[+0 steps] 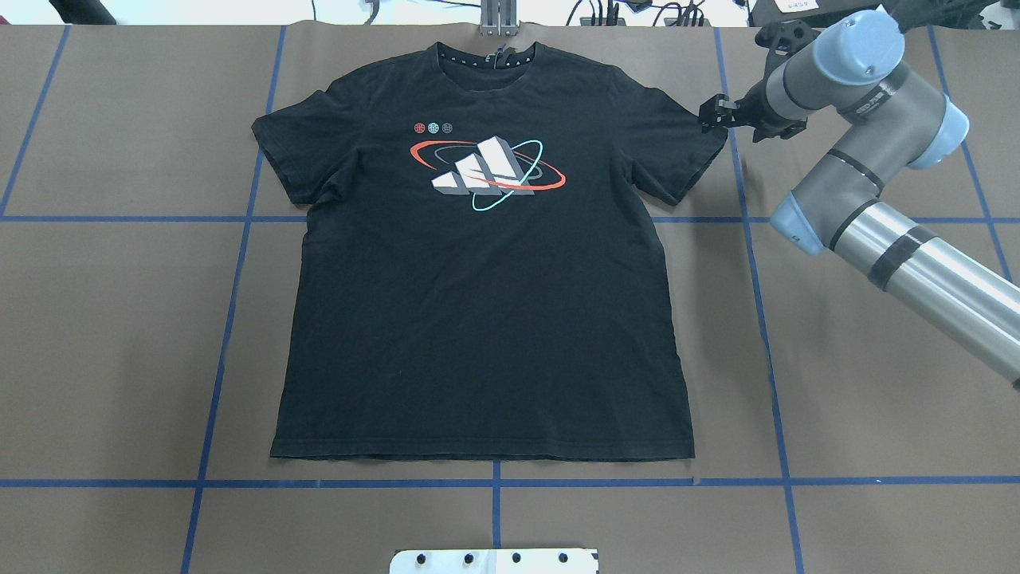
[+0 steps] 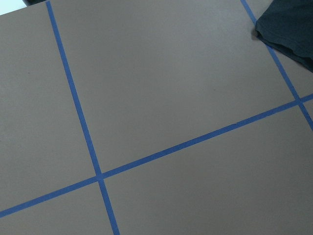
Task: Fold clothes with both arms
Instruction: 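Move the right gripper over the shirt collar and shoulder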
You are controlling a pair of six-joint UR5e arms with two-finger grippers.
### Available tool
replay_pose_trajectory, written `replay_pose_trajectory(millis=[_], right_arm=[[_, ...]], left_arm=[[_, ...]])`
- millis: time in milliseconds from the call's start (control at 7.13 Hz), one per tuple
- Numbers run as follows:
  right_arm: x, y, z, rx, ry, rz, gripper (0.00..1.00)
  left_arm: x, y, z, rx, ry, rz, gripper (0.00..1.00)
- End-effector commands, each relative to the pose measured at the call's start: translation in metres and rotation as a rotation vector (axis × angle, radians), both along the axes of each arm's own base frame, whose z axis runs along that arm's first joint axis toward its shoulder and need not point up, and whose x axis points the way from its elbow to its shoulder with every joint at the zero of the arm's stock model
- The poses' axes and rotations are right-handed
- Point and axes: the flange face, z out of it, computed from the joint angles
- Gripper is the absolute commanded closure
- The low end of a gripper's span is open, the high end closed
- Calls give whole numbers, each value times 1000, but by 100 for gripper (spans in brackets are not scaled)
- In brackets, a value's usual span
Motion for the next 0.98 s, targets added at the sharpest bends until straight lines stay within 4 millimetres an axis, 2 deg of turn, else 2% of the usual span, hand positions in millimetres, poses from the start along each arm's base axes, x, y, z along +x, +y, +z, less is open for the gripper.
replay_pose_trajectory(millis=[0,281,421,561,701,842], right_arm=[[-18,-6,7,68,21,50,23],[-18,-6,10,77,34,55,26],[-19,-5,11,81,41,59,40],[-19,-5,12,79,41,60,58],[-18,-4,16,76,45,59,69],[-18,-3,17,74,47,59,95]], left_arm=[[0,0,-1,2,1,-1,0],[0,0,-3,6,1,-1,0],[0,1,-6,11,2,-2,0],[0,1,-7,13,2,-2,0],[0,1,-7,13,2,-2,0],[0,1,-7,13,2,-2,0]])
